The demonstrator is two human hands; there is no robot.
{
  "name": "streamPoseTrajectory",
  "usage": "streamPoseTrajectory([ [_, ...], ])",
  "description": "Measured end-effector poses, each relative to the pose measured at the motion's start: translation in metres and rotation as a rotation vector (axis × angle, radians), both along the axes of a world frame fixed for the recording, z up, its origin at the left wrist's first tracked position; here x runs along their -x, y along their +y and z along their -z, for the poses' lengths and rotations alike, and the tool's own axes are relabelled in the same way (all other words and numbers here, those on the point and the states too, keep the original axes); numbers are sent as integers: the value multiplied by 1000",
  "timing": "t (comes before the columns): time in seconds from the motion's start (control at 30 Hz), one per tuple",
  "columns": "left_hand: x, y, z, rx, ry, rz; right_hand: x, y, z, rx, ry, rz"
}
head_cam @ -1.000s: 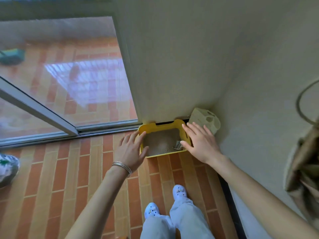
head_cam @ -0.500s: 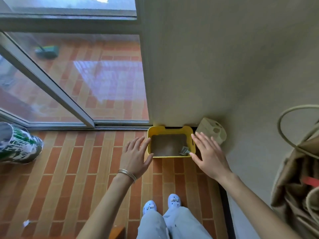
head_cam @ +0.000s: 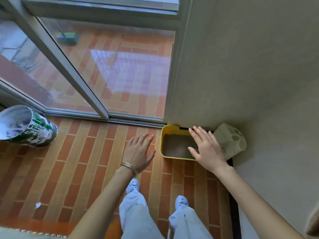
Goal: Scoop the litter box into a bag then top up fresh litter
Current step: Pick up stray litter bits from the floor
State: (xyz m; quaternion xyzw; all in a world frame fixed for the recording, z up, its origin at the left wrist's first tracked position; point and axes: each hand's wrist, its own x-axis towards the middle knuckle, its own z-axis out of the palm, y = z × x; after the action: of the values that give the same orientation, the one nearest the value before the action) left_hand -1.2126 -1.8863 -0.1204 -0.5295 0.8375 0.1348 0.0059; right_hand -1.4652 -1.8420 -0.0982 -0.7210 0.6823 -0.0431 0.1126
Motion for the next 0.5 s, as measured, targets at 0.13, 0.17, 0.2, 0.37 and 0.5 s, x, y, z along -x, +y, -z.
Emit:
streamPoseTrajectory([
  [0.13, -44, -39, 2, 14, 1, 57, -45, -33, -4, 6, 1, 39],
  [0.17, -58, -51, 2, 19, -5, 65, -56, -42, -4, 11, -5, 42],
  [0.2, -71, -63, 4, 22, -10, 65, -67, -51, -4, 15, -7, 36],
  [0.37, -121, -100, 28, 20, -29, 39, -110, -83, 12, -6, -23, 9],
  [0.5, -132, -103, 61, -29, -17, 31, -119, -97, 41, -61, -8, -25],
])
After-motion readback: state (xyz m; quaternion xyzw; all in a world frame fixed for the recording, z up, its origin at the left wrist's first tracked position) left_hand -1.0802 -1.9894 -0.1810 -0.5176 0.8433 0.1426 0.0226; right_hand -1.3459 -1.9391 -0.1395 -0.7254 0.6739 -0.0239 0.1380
